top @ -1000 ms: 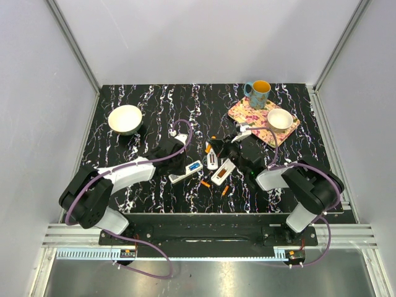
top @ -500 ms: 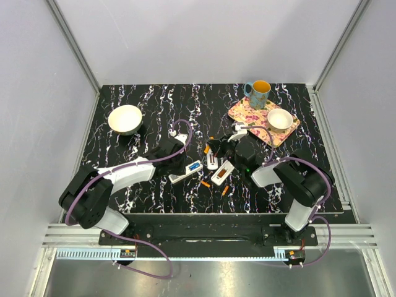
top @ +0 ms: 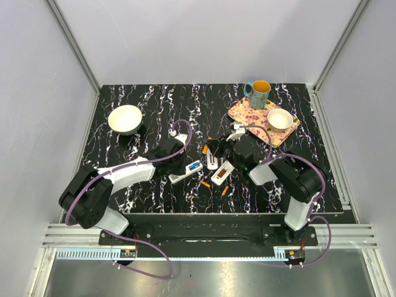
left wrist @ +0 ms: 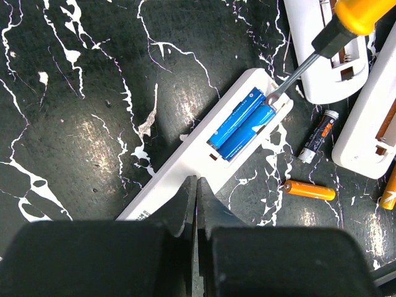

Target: Unload the batteries from the remote control

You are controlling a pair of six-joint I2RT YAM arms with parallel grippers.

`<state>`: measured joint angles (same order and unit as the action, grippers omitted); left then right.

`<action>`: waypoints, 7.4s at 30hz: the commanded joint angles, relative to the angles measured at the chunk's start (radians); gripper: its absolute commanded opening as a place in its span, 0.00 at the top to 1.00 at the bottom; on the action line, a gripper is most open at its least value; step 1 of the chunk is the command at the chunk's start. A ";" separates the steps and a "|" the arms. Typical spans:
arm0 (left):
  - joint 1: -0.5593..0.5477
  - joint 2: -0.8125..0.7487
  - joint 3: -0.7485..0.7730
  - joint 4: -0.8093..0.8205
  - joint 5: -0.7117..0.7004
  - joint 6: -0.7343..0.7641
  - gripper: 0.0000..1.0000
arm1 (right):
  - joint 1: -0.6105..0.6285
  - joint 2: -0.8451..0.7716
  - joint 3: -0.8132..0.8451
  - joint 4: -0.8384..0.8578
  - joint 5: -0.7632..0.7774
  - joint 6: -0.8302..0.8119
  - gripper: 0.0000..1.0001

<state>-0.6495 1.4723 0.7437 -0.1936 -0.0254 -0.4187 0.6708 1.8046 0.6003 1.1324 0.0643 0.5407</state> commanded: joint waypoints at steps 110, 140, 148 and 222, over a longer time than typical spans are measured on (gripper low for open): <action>0.011 0.046 -0.029 -0.122 0.010 0.029 1.00 | 0.067 0.055 0.039 0.090 -0.075 0.099 1.00; 0.165 -0.015 -0.039 -0.058 0.087 -0.038 1.00 | 0.067 -0.224 -0.129 0.053 0.058 -0.002 1.00; 0.143 -0.122 -0.141 -0.046 0.140 -0.084 1.00 | 0.066 -0.197 -0.106 0.043 0.066 -0.025 1.00; 0.174 0.152 0.011 0.083 0.223 -0.066 1.00 | 0.067 0.093 0.067 0.072 0.144 0.067 1.00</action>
<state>-0.4778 1.6146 0.7761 -0.1101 0.1913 -0.4881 0.7322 1.9045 0.6701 1.1553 0.1387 0.6094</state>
